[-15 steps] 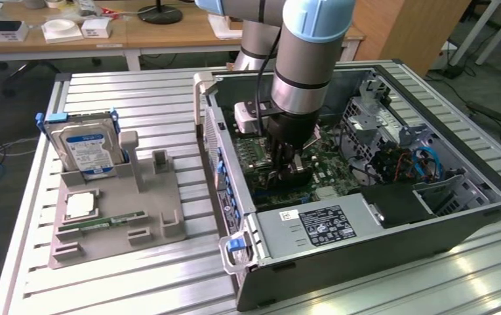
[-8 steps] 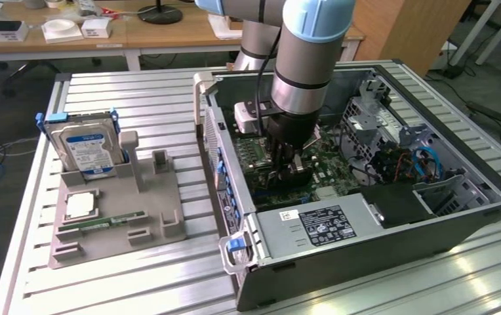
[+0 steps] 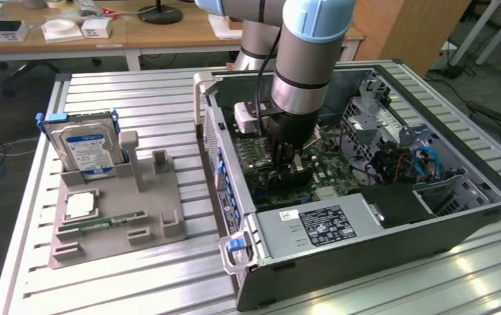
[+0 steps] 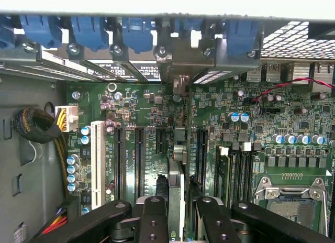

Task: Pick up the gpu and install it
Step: 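Insert the gpu into the slot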

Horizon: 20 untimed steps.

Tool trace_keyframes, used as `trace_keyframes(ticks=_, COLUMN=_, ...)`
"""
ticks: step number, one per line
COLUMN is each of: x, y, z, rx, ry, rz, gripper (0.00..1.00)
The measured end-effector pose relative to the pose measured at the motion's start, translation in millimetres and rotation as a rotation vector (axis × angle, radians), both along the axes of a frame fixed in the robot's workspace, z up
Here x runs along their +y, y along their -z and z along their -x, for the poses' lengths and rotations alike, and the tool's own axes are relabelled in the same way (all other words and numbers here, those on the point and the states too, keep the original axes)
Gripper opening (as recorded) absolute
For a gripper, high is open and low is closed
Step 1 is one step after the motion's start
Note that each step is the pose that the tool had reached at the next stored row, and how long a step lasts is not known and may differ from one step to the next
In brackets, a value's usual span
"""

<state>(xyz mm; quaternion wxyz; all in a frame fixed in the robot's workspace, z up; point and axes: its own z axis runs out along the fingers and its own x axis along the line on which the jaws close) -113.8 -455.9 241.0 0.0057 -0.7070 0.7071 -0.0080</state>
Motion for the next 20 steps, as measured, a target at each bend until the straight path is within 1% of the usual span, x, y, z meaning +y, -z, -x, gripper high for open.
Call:
trace_keyframes(ticks=3, x=0.0, y=0.0, z=0.0, rx=0.0, ry=0.0, rz=0.0, gripper=0.26)
trace_keyframes(ticks=4, x=0.1, y=0.4, z=0.2, rx=0.0001, ry=0.0, rz=-0.0011, gripper=0.27)
trace_keyframes(ticks=5, x=0.0, y=0.3, z=0.2, rx=-0.0001, ry=0.0, rz=-0.0006, gripper=0.27)
trace_keyframes(ticks=6, x=0.0, y=0.2, z=0.2, rx=-0.0002, ry=0.0, rz=-0.0004, gripper=0.33)
trace_keyframes(ticks=11, x=0.0, y=-1.1, z=0.0, rx=0.0002, ry=0.0, rz=0.0003, gripper=0.33)
trace_keyframes(ticks=15, x=0.0, y=-7.6, z=0.0, rx=-0.0004, ry=0.0, rz=0.0, gripper=0.33)
trace_keyframes(ticks=20, x=0.0, y=-18.3, z=0.4, rx=-0.0017, ry=0.0, rz=0.0, gripper=0.33)
